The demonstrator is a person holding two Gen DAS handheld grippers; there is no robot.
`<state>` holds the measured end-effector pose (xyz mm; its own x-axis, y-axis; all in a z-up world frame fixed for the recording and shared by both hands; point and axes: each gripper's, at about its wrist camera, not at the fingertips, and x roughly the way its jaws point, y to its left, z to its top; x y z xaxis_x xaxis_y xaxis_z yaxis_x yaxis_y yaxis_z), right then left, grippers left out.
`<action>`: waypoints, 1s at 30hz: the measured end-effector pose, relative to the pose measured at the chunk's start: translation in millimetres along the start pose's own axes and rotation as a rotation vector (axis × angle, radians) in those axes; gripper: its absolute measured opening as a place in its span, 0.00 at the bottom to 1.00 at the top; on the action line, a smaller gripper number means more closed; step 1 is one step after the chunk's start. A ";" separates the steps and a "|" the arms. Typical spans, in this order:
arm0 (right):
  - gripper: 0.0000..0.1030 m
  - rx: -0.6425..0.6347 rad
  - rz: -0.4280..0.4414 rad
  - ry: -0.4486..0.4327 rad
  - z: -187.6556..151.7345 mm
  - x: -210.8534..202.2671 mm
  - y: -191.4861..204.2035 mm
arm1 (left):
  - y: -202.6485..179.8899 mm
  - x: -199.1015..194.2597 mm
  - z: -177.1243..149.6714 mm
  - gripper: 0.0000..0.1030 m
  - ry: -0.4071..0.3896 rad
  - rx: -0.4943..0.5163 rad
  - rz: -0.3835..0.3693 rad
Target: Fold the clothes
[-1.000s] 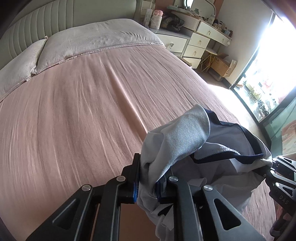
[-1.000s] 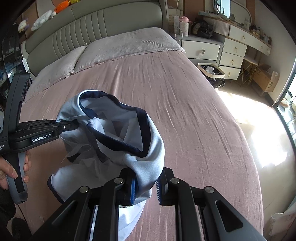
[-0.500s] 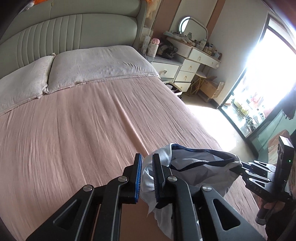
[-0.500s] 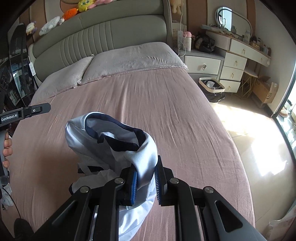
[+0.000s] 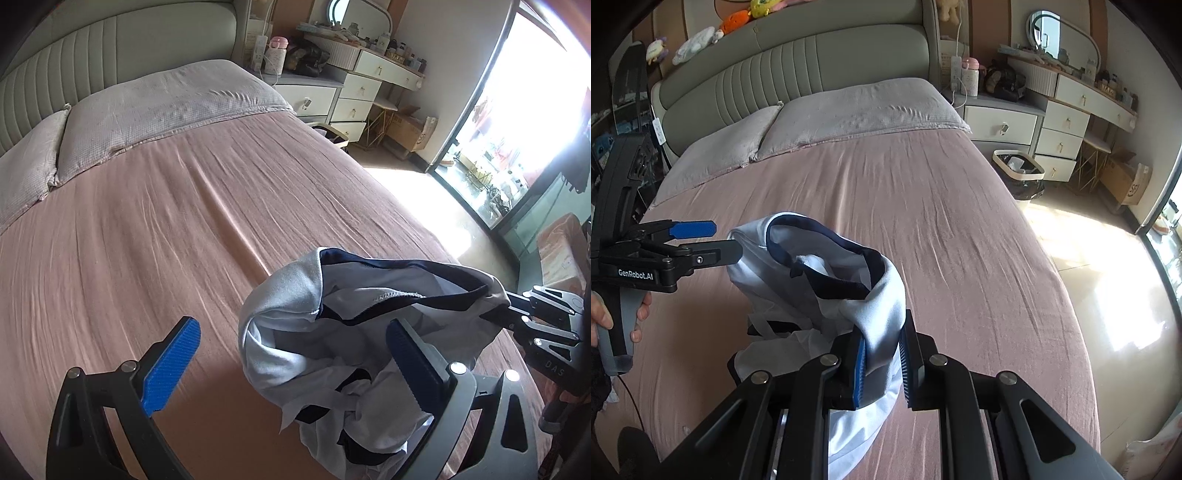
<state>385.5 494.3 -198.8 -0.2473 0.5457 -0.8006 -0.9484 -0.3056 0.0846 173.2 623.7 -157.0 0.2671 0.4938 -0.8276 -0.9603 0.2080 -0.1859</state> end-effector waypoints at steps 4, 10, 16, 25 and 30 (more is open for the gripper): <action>0.13 0.014 0.003 0.017 1.4 9.0 -5.6 | 0.8 26.1 -0.6 0.99 0.048 0.070 0.062; 0.13 0.036 0.031 0.028 3.5 18.4 -9.9 | 7.0 41.8 3.0 0.92 0.048 0.086 0.047; 0.13 0.056 0.049 0.035 3.0 24.3 -10.6 | 6.8 56.8 6.0 0.39 0.087 0.058 0.032; 0.26 0.187 0.039 0.138 -6.8 56.0 -17.3 | -11.5 58.3 0.0 0.22 0.095 0.033 -0.044; 0.47 0.242 0.053 0.146 -12.2 74.9 -15.1 | -14.6 53.9 -0.3 0.21 0.103 0.050 -0.053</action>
<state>383.7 530.3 -267.2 -0.2835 0.4101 -0.8669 -0.9590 -0.1259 0.2540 201.5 647.0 -199.0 0.3053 0.3926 -0.8676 -0.9393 0.2742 -0.2065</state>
